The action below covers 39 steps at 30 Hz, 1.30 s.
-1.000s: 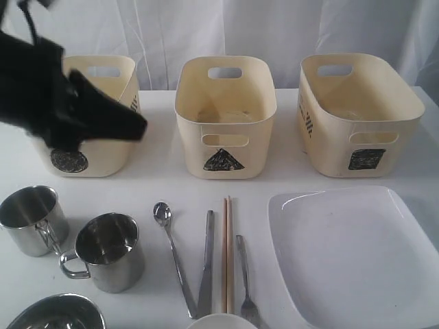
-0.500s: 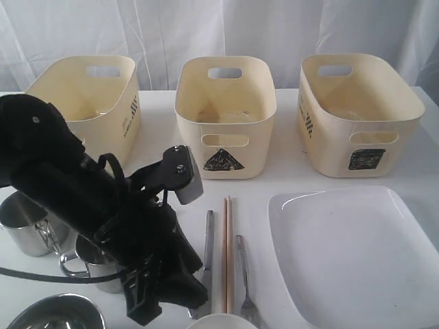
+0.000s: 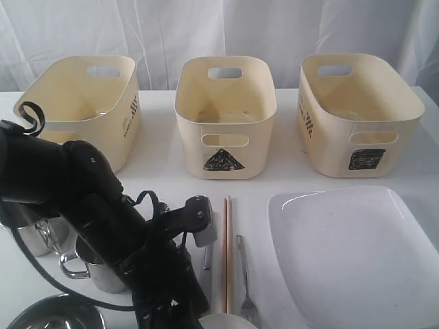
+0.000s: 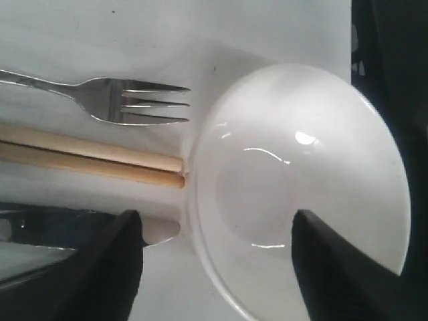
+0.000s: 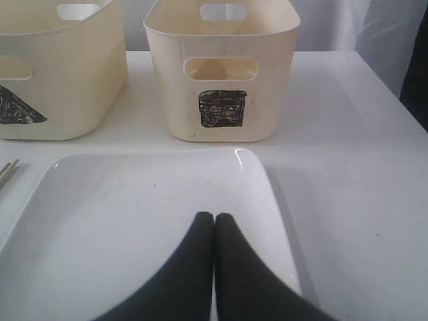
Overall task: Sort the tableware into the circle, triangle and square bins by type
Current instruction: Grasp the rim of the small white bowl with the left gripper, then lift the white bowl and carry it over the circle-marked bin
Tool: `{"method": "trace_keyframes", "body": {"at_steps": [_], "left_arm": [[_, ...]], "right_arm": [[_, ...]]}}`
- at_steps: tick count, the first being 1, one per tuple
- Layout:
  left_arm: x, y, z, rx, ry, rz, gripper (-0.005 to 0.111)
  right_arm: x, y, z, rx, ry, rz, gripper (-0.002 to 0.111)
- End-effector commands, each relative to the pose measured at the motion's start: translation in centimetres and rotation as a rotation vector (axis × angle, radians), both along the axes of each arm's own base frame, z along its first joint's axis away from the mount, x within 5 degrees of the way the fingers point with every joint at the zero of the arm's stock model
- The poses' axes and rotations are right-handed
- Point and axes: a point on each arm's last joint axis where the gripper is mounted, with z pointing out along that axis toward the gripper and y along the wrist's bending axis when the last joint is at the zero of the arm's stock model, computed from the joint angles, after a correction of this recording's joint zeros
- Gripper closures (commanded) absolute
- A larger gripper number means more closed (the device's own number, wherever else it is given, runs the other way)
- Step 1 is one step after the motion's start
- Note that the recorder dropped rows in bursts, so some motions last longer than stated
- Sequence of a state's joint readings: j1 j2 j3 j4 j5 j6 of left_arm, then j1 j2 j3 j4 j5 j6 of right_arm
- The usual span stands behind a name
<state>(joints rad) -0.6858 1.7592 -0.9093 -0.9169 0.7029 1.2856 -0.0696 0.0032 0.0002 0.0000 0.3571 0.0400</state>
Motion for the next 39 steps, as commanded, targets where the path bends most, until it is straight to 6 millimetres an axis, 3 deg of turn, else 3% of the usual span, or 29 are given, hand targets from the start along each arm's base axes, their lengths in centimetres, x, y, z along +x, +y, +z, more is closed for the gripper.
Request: {"method": "trace_keyframes", "body": {"at_steps": [1, 14, 22, 26, 30, 35, 39], "left_arm": [[-0.4, -0.1, -0.7, -0.027, -0.001, -0.09, 0.042], [-0.4, -0.1, -0.8, -0.021, -0.002, -0.093, 0.106], [-1.1, -0.1, 0.9, -0.073, 0.058, -0.141, 0.107], [-1.1, 0.0, 3.8, -0.106, -0.015, -0.183, 0.107], [0.1, 1.2, 8.0, -0.072, -0.177, -0.158, 0.107], [2.0, 4.7, 14.3, 0.005, -0.427, -0.028, 0.107], [4.1, 8.7, 18.9, 0.053, -0.665, 0.25, 0.107]], "right_arm": [[0.0, 0.0, 0.2, 0.0, -0.018, 0.004, 0.108], [0.0, 0.0, 0.2, 0.0, -0.018, 0.004, 0.108], [0.0, 0.0, 0.2, 0.0, -0.018, 0.004, 0.108], [0.0, 0.0, 0.2, 0.0, -0.018, 0.004, 0.108], [0.0, 0.0, 0.2, 0.0, -0.018, 0.004, 0.108], [0.0, 0.0, 0.2, 0.0, -0.018, 0.004, 0.108], [0.0, 0.0, 0.2, 0.0, -0.018, 0.004, 0.108]]}}
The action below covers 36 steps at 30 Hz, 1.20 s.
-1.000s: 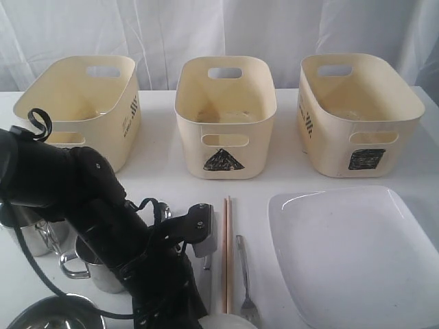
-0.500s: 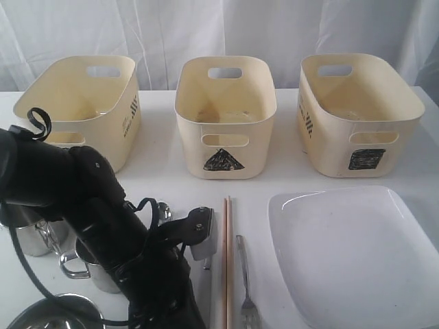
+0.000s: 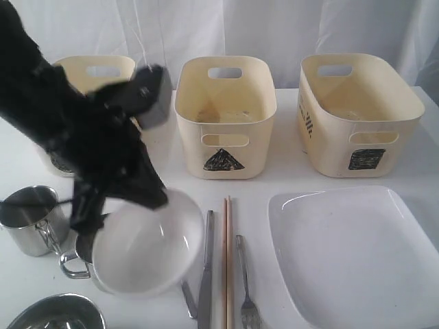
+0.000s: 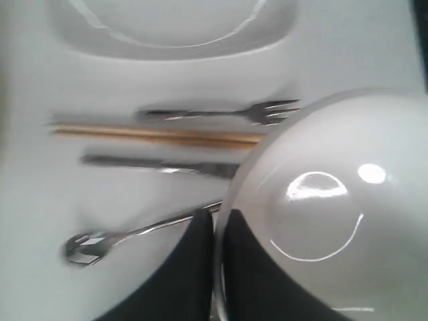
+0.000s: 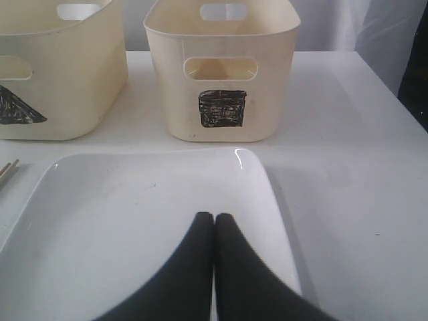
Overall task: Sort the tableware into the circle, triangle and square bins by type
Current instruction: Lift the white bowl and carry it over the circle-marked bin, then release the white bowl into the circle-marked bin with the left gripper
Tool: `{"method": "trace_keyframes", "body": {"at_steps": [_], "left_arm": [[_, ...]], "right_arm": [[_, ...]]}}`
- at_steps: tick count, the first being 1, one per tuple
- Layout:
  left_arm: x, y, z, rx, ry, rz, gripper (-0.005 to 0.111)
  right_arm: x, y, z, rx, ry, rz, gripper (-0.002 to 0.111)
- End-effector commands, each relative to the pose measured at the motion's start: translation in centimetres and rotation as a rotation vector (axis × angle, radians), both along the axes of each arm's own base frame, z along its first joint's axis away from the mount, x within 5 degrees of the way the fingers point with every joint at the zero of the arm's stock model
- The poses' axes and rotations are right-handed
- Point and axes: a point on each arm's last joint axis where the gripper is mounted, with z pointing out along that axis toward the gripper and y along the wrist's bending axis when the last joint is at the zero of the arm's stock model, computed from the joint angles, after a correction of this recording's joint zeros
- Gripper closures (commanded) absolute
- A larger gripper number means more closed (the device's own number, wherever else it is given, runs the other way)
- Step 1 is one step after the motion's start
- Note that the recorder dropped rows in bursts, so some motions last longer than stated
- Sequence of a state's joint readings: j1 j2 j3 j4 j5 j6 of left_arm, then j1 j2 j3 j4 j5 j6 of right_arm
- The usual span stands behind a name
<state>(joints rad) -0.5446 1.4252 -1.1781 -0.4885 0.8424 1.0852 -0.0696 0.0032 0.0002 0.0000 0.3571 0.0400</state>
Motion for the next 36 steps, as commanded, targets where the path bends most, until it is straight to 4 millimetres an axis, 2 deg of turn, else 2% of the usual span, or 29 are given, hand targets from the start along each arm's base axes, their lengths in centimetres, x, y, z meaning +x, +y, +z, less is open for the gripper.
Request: {"method": "trace_keyframes", "body": {"at_steps": [1, 4, 7, 10, 15, 18, 22, 25, 29, 36], "left_arm": [[1.9, 4.6, 5.1, -0.039, -0.258, 0.327, 0.107], [3.6, 7.5, 7.4, -0.164, -0.41, 0.6, 0.107], [5.3, 9.6, 9.0, -0.356, -0.467, 0.867, 0.107], [7.0, 11.0, 9.6, -0.47, -0.568, 0.995, 0.107], [11.0, 12.6, 9.9, -0.638, -0.881, 1.122, 0.107], [13.6, 12.8, 8.2, -0.697, -0.994, 1.173, 0.107], [16.2, 12.0, 3.3, -0.56, -0.816, 1.176, 0.107], [18.0, 11.9, 0.1, -0.475, -0.784, 1.171, 0.107], [19.3, 11.8, -2.4, -0.434, -0.779, 1.174, 0.107], [20.5, 11.4, -4.8, -0.381, -0.718, 1.169, 0.104]], "right_arm": [[0.0, 0.0, 0.2, 0.0, -0.018, 0.004, 0.108], [0.0, 0.0, 0.2, 0.0, -0.018, 0.004, 0.108], [0.0, 0.0, 0.2, 0.0, -0.018, 0.004, 0.108], [0.0, 0.0, 0.2, 0.0, -0.018, 0.004, 0.108], [0.0, 0.0, 0.2, 0.0, -0.018, 0.004, 0.108], [0.0, 0.0, 0.2, 0.0, -0.018, 0.004, 0.108], [0.0, 0.0, 0.2, 0.0, -0.018, 0.004, 0.108], [0.0, 0.0, 0.2, 0.0, -0.018, 0.004, 0.108], [0.0, 0.0, 0.2, 0.0, -0.018, 0.004, 0.108], [0.0, 0.0, 0.2, 0.0, -0.018, 0.004, 0.108]]}}
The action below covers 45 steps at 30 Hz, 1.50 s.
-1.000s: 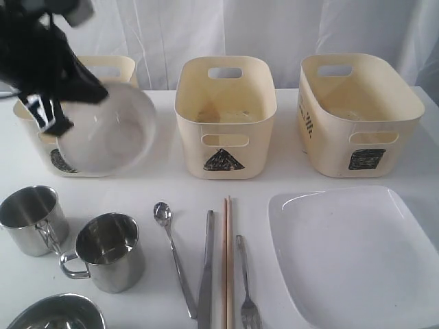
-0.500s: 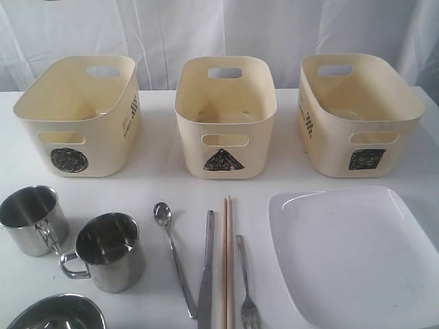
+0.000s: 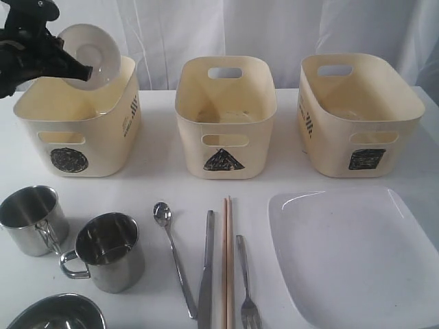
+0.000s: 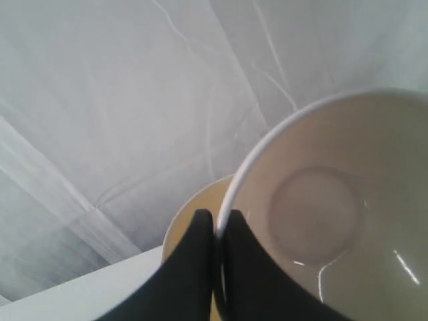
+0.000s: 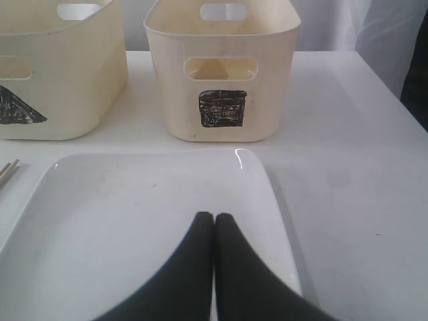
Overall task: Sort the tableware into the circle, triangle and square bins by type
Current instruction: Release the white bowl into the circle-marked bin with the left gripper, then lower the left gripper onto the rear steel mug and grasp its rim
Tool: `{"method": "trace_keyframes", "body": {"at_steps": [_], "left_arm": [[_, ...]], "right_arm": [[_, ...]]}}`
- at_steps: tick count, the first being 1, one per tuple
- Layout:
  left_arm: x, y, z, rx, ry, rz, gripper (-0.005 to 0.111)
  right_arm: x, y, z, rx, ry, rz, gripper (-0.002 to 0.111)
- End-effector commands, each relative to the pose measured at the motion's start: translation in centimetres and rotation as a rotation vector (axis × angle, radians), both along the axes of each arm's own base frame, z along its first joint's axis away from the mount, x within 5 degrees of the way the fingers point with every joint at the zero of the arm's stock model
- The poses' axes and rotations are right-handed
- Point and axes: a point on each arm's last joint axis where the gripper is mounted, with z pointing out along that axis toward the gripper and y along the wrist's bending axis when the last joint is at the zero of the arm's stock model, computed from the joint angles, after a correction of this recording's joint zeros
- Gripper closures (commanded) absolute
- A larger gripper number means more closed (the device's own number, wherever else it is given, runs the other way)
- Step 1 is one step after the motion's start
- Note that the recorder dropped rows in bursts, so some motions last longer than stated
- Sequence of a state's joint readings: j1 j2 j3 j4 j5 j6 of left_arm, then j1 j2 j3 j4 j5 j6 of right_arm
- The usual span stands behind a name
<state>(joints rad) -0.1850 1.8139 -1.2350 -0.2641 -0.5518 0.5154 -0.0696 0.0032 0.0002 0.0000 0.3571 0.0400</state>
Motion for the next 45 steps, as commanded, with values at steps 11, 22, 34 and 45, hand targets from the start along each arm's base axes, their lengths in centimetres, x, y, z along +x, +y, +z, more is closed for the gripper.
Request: {"method": "trace_keyframes", "body": {"at_steps": [11, 22, 34, 45], "left_arm": [[-1.0, -0.7, 0.9, -0.027, 0.235, -0.094, 0.045], [-10.7, -0.9, 8.4, -0.09, 0.559, -0.277, 0.045], [-14.3, 0.9, 3.3, -0.052, 1.044, -0.067, 0.078], [-16.0, 4.1, -1.6, 0.054, 1.07, 0.273, 0.107]], "right_arm": [[0.0, 0.0, 0.2, 0.0, -0.018, 0.004, 0.108], [0.0, 0.0, 0.2, 0.0, -0.018, 0.004, 0.108], [0.0, 0.0, 0.2, 0.0, -0.018, 0.004, 0.108], [0.0, 0.0, 0.2, 0.0, -0.018, 0.004, 0.108]]}}
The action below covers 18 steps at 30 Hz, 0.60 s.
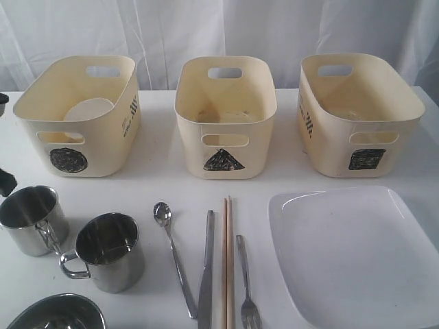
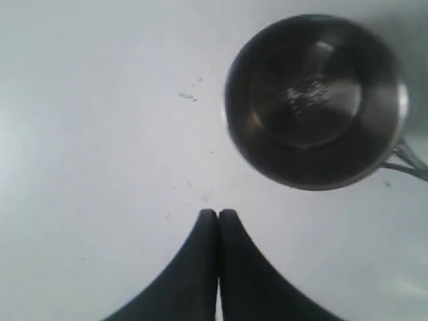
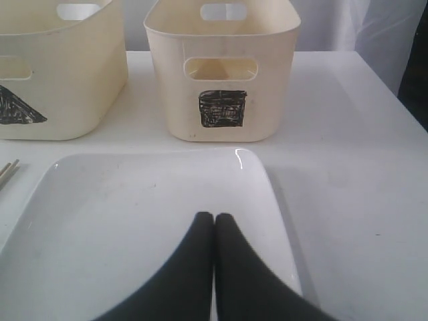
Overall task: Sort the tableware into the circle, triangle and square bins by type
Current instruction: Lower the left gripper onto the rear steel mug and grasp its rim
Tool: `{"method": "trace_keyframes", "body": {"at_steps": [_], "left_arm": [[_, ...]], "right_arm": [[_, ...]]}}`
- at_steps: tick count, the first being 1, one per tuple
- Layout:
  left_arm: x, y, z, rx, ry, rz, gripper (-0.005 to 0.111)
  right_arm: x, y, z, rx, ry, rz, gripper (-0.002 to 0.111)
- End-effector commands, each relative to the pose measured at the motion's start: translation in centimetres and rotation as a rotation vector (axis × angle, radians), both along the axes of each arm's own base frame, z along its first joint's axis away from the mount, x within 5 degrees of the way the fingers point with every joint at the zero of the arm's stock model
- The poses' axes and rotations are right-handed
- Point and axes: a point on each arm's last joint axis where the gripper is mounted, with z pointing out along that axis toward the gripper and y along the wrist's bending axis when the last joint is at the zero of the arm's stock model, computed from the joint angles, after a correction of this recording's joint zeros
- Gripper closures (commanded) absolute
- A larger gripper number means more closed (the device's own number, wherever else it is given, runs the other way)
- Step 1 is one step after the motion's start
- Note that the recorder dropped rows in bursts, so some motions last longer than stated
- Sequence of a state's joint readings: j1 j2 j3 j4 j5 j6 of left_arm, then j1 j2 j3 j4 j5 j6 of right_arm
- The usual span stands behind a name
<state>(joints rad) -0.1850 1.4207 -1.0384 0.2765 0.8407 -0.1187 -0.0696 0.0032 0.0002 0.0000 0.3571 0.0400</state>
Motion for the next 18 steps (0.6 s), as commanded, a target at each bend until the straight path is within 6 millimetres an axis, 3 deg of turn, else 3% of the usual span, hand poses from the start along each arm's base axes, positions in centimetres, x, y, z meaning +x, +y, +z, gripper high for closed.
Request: {"method": "trace_keyframes", "body": {"at_steps": [1, 8, 18], "left_arm": [[0.0, 0.5, -1.2, -0.003, -0.094, 0.086, 0.107], [0.9, -0.2, -0.9, -0.09, -0.203, 0.099, 0.106], [1.8, -0.2, -1.1, -0.064, -0.255, 0.035, 0.065]], "right_arm": [[0.0, 0.0, 0.2, 0.0, -0.018, 0.004, 0.108], [0.0, 0.0, 0.2, 0.0, -0.018, 0.004, 0.108], [0.0, 0.0, 0.2, 0.0, -0.018, 0.004, 0.108]]}}
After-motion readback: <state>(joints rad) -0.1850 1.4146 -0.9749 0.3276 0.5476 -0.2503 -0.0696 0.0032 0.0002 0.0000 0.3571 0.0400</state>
